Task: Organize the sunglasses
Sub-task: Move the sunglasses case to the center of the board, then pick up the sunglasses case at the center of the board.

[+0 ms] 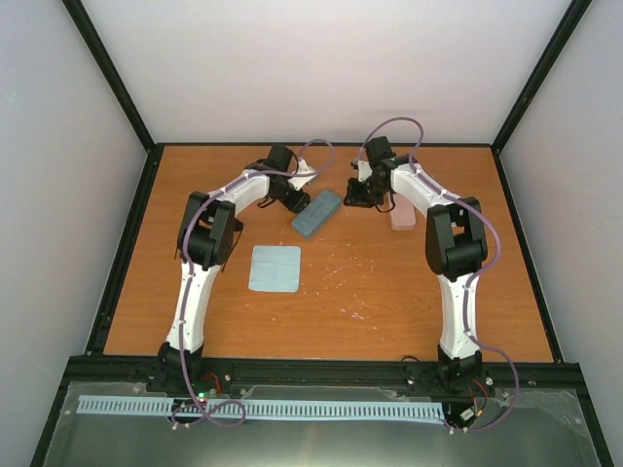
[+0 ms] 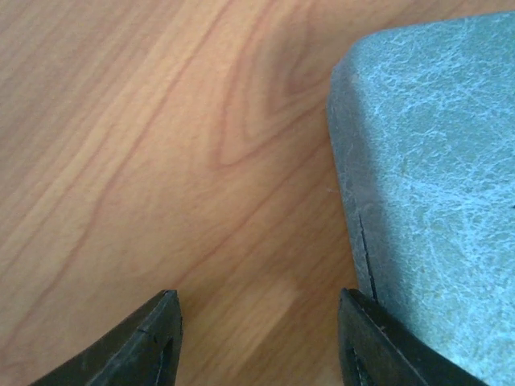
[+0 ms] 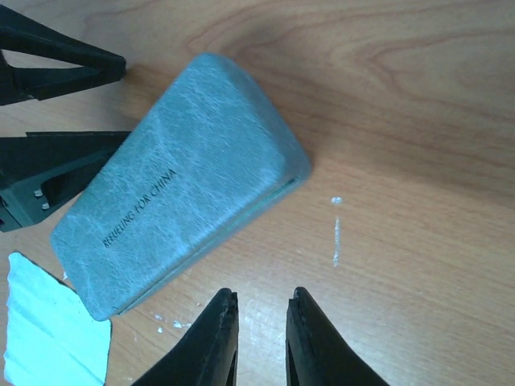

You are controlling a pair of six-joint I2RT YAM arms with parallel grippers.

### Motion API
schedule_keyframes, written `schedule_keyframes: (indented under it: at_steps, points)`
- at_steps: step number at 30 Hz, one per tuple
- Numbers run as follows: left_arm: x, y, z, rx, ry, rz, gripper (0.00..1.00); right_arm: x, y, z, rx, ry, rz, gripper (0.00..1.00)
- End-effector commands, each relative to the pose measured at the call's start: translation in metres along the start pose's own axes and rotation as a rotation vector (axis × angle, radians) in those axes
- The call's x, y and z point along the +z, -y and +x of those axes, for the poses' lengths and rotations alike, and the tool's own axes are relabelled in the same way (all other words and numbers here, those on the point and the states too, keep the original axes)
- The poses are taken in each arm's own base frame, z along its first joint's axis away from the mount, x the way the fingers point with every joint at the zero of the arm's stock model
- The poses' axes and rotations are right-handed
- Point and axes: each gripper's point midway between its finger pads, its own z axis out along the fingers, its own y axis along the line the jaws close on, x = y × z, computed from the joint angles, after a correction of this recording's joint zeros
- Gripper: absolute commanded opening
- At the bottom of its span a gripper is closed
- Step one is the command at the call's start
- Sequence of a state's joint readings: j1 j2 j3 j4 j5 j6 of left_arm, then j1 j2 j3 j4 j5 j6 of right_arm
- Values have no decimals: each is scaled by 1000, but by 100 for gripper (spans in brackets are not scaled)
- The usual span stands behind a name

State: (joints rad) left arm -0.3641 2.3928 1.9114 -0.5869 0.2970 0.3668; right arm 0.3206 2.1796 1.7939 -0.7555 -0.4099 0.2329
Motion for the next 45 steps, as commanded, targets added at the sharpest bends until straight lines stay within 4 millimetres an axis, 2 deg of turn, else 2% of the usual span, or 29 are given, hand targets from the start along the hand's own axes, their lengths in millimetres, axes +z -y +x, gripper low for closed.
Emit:
schedule_keyframes:
  at_steps: [1,6,9,11,13,15,18,21,23,24,25,30,37,45]
  points:
    - [-7,17,13,7,-56,30,53,-5,-16,11,22,-20,-53,20]
    - [-17,23,25,13,-70,21,53,-7,-21,22,40,-12,-81,24]
    - [-21,20,29,8,-83,-1,53,-7,-14,27,43,-4,-48,23]
    - [-28,18,27,2,-85,-24,57,-8,-9,27,52,11,-24,21]
    - [-43,16,15,-5,-59,-45,60,-11,-2,24,64,35,-3,21]
    - [-65,18,-5,-25,-14,-48,64,-16,5,18,84,66,14,21]
    - [-93,30,-28,-81,18,8,70,-27,22,7,132,126,38,25]
    - [-102,46,-33,-143,-19,89,76,-39,34,-2,180,181,33,26]
    - [-102,55,-29,-169,-64,116,79,-48,47,-9,212,211,24,26]
    - [-101,59,-26,-178,-90,125,84,-51,49,-11,215,219,20,26]
    - [-99,61,-23,-182,-113,124,88,-53,50,-13,217,224,18,26]
    - [-93,73,-9,-174,-193,99,99,-57,53,-14,220,236,-10,26]
    - [-76,101,-6,-97,-246,41,99,-52,53,-5,221,223,-38,25]
    - [-54,98,4,-53,-300,-60,99,-54,59,4,227,224,-44,25]
